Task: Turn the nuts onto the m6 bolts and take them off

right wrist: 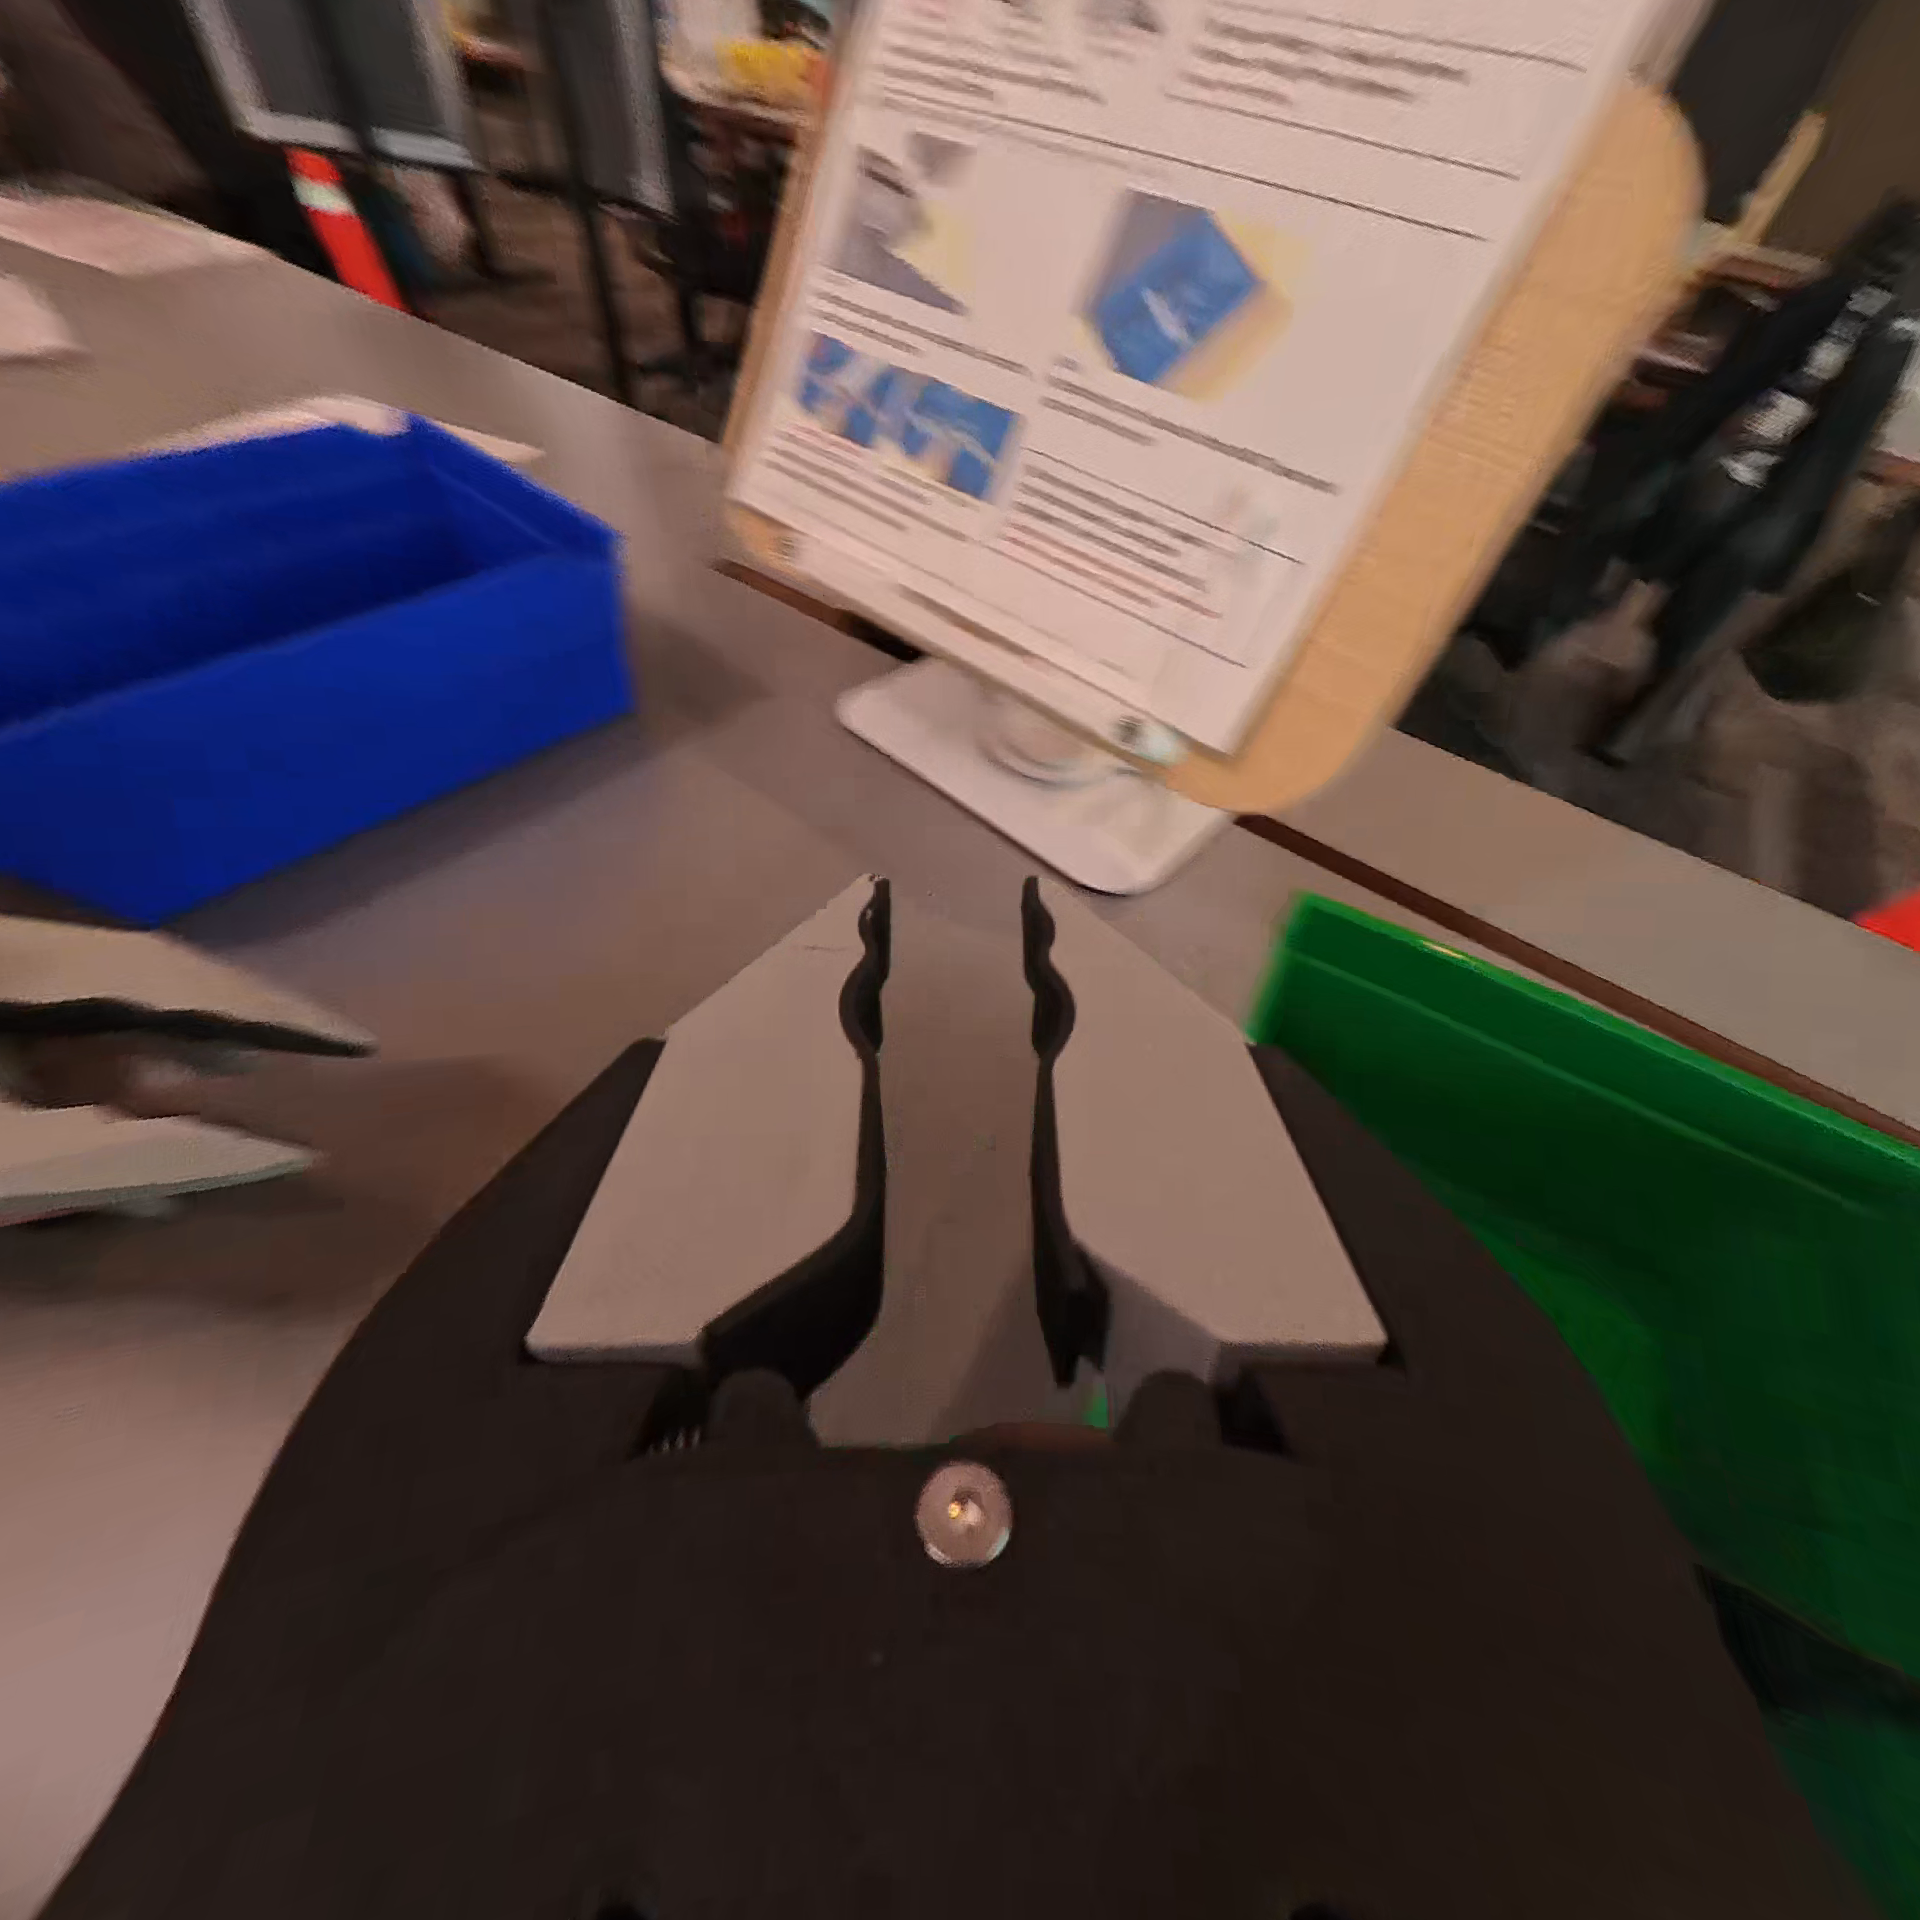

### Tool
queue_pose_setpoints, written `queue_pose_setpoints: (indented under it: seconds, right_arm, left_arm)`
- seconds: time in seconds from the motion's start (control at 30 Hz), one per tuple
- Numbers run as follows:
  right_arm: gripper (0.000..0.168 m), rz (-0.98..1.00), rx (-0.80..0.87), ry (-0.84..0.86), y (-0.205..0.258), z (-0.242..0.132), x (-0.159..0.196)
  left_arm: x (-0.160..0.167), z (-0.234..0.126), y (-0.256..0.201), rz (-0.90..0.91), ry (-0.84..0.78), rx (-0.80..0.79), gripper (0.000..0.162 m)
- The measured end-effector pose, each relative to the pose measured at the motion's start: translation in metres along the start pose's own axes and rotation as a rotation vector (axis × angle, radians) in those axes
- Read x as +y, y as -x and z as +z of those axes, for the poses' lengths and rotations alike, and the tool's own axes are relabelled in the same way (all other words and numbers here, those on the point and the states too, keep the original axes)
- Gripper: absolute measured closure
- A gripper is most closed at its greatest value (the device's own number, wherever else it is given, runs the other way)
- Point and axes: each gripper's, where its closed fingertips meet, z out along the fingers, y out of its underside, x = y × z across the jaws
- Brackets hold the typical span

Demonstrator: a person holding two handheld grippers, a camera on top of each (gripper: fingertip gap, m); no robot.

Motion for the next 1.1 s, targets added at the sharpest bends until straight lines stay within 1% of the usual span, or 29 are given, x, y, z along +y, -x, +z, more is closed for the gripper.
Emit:
queue_pose_setpoints:
  seconds: [0.07,0.13,0.17,0.23,0.3,0.4,0.47,0.5,0.53,0.57,0.6,0.63,0.67,0.73,0.8,0.9,1.0,1.1]
  right_arm:
    - [0.144,0.004,-0.154,-0.037,0.062,0.006,0.000]
    - [0.142,0.010,-0.269,-0.020,0.111,0.019,0.015]
    - [0.141,0.008,-0.301,-0.014,0.127,0.027,0.024]
    - [0.141,-0.026,-0.303,-0.010,0.144,0.046,0.042]
    - [0.142,-0.057,-0.291,-0.007,0.150,0.059,0.061]
    - [0.142,-0.054,-0.319,0.037,0.156,0.066,0.085]
    - [0.140,-0.038,-0.351,0.038,0.160,0.064,0.085]
    - [0.141,-0.033,-0.351,0.025,0.160,0.063,0.083]
    - [0.140,-0.025,-0.355,0.025,0.160,0.062,0.082]
    - [0.140,-0.016,-0.363,0.029,0.162,0.062,0.082]
    - [0.139,-0.010,-0.368,0.029,0.163,0.062,0.082]
    - [0.140,-0.008,-0.370,0.028,0.165,0.062,0.081]
    - [0.140,-0.010,-0.370,0.026,0.166,0.061,0.081]
    - [0.140,-0.018,-0.367,0.025,0.167,0.061,0.082]
    - [0.140,-0.022,-0.366,0.034,0.168,0.062,0.085]
    - [0.140,-0.011,-0.372,0.037,0.168,0.061,0.086]
    - [0.140,-0.007,-0.368,0.028,0.166,0.060,0.084]
    - [0.140,-0.013,-0.367,0.018,0.166,0.058,0.082]
  left_arm:
    - [0.000,0.000,0.001,-0.012,0.000,0.003,0.136]
    - [0.000,-0.001,0.003,-0.036,-0.002,0.003,0.136]
    - [0.001,-0.002,0.005,-0.058,0.000,-0.001,0.136]
    - [0.001,-0.013,0.010,-0.093,0.022,-0.017,0.134]
    - [-0.012,-0.039,0.017,-0.078,0.017,-0.033,0.133]
    - [-0.043,-0.098,0.049,-0.045,0.054,-0.093,0.134]
    - [-0.050,-0.138,0.089,-0.044,0.172,-0.183,0.134]
    - [-0.048,-0.157,0.119,-0.028,0.246,-0.275,0.133]
    - [-0.042,-0.175,0.149,-0.020,0.322,-0.366,0.133]
    - [-0.031,-0.189,0.174,-0.048,0.405,-0.427,0.132]
    - [-0.015,-0.199,0.193,-0.117,0.487,-0.446,0.126]
    - [0.003,-0.204,0.204,-0.207,0.559,-0.437,0.118]
    - [0.022,-0.207,0.213,-0.288,0.624,-0.428,0.114]
    - [0.057,-0.213,0.228,-0.372,0.755,-0.457,0.114]
    - [0.081,-0.217,0.238,-0.399,0.860,-0.508,0.113]
    - [0.103,-0.216,0.246,-0.395,0.991,-0.547,0.113]
    - [0.119,-0.219,0.250,-0.426,1.104,-0.554,0.108]
    - [0.124,-0.217,0.251,-0.513,1.108,-0.540,0.107]
